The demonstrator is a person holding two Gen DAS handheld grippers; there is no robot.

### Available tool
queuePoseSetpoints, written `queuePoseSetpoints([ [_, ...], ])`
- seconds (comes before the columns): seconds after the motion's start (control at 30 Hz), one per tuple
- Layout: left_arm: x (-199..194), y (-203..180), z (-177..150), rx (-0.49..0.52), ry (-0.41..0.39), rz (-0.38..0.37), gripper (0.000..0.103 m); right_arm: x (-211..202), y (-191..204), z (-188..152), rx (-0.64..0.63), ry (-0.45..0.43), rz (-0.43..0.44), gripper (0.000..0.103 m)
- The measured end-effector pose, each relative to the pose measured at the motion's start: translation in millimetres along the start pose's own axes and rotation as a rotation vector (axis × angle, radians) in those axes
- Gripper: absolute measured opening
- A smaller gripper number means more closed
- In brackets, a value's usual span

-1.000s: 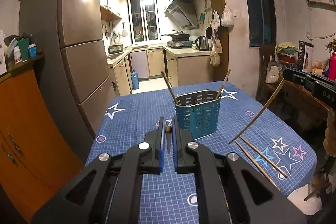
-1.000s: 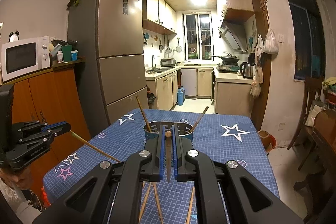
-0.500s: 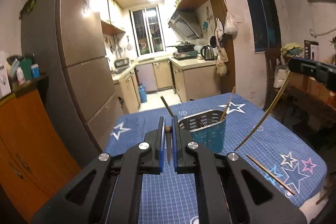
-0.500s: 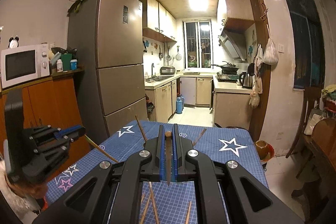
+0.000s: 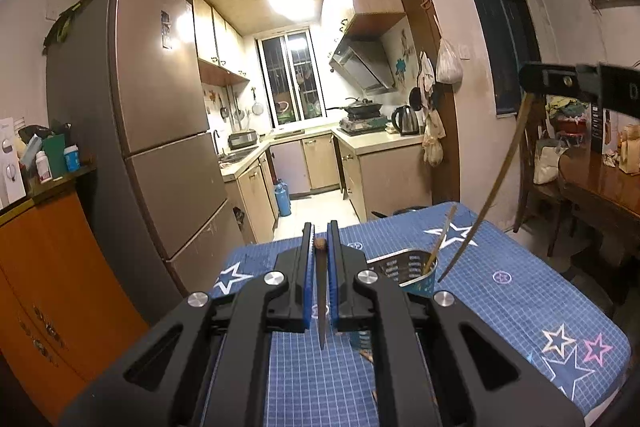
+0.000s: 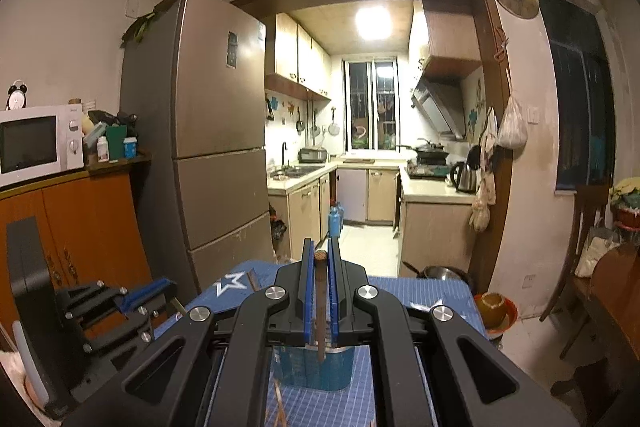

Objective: Organize utensils
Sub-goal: 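Lower the left tool's chopstick into the holder while the right tool holds its chopstick there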

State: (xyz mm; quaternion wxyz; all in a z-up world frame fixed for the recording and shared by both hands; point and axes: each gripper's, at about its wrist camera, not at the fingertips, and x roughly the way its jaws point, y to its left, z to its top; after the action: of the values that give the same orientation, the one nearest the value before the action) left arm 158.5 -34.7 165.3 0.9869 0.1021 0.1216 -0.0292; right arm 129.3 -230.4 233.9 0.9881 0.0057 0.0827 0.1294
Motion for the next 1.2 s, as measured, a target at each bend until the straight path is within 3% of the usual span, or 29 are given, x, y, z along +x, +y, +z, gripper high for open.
queuePoseSetpoints([
  [0.37,31,-7,34,-0.016,-0.052,-0.006,0.004,29,0,28,-0.004,-0.054,-0.021,0.008],
  [0.73,89,4,41,-0.123,0.008,-0.173,0.005,83,-8,13,0.044,-0.018,-0.065,0.008],
  [0.8,97,4,37,-0.126,0.012,-0.174,0.005,95,-9,8,0.046,-0.009,-0.078,0.008],
  [0.93,101,7,41,-0.140,-0.007,-0.172,0.004,111,-14,-1,0.055,0.005,-0.092,0.008],
  [1.2,76,17,89,-0.143,-0.128,-0.169,0.005,127,-23,-6,0.069,0.019,-0.094,0.008],
])
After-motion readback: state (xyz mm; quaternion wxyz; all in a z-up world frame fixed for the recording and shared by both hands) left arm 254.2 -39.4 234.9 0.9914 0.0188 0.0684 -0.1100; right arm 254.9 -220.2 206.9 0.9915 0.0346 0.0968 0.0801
